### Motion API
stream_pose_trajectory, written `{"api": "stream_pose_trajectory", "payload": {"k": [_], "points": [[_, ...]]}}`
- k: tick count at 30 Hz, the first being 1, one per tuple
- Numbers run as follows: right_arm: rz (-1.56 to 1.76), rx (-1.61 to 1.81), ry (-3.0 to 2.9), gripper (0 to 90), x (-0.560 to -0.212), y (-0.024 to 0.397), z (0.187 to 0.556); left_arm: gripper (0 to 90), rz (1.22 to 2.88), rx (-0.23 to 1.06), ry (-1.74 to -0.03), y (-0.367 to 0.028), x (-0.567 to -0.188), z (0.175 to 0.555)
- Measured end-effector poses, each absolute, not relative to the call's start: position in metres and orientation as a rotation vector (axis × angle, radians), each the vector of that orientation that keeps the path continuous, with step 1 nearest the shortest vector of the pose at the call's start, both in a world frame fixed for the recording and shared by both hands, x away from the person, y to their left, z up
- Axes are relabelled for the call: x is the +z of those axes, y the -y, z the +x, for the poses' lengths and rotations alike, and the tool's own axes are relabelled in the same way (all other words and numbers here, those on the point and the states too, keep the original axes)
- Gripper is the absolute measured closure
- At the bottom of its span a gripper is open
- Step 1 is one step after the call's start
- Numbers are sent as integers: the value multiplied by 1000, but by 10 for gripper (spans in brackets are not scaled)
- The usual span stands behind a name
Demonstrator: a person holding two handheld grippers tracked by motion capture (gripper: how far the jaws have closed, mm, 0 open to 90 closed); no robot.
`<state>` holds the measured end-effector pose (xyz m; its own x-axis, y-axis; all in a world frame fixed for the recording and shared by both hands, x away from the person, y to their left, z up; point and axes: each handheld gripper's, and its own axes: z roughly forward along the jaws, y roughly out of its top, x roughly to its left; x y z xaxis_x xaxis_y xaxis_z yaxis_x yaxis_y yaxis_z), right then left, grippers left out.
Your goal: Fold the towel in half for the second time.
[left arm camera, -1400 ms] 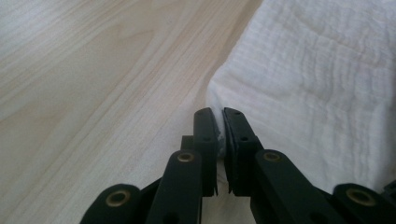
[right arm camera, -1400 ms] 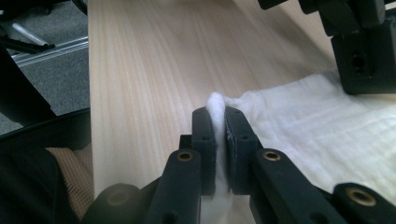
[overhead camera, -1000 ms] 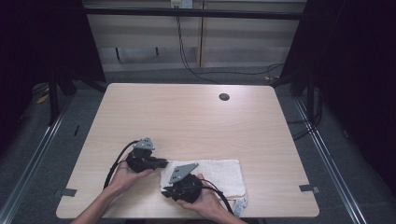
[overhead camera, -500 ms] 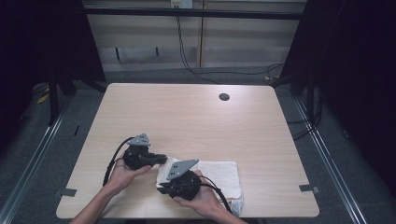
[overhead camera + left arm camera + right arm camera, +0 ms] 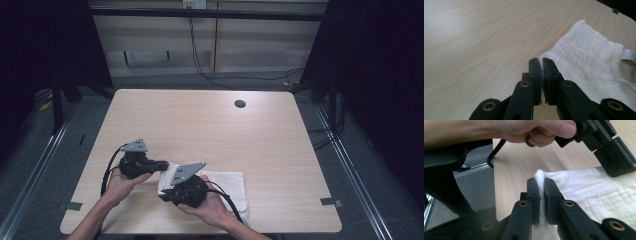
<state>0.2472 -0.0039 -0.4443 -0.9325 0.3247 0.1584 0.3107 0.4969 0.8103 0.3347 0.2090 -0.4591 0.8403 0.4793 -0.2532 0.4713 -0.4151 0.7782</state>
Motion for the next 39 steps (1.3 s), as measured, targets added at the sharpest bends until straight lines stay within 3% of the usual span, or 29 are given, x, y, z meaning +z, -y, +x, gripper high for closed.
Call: {"api": "stream_pose_trajectory", "payload": {"k": [29, 39], "points": [[522, 1666, -2604, 849, -417, -33, 270, 862, 1974, 108, -792, -256, -435, 337], [514, 1644, -2608, 849, -420, -31, 262, 862, 2013, 118, -756, -246, -432, 334]]}}
